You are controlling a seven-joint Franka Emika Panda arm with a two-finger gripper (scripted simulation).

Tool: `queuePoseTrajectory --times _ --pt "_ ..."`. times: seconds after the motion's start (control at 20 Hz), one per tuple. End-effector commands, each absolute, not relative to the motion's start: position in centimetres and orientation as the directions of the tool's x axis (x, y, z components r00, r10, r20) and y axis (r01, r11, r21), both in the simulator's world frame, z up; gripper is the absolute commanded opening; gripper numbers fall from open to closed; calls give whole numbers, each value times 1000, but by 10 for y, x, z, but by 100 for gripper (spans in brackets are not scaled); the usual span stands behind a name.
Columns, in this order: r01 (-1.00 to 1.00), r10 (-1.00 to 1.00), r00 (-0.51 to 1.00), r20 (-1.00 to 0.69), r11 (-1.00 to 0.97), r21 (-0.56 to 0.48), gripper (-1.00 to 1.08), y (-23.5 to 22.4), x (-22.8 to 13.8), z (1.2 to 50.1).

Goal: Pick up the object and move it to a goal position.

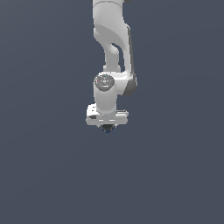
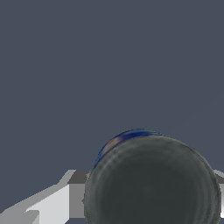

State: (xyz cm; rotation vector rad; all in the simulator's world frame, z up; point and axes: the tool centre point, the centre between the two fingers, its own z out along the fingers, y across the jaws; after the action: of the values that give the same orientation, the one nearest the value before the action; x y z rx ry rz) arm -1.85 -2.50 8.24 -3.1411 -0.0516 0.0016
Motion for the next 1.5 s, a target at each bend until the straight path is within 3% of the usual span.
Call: queuePoseTrajectory --times 0.0,0.75,1.45 --pt "33 33 999 0 -999 0 -100 -26 -2 98" --pt "33 33 999 0 -999 0 -100 -31 79 167" --pt "33 33 999 0 -999 0 -100 -32 108 189"
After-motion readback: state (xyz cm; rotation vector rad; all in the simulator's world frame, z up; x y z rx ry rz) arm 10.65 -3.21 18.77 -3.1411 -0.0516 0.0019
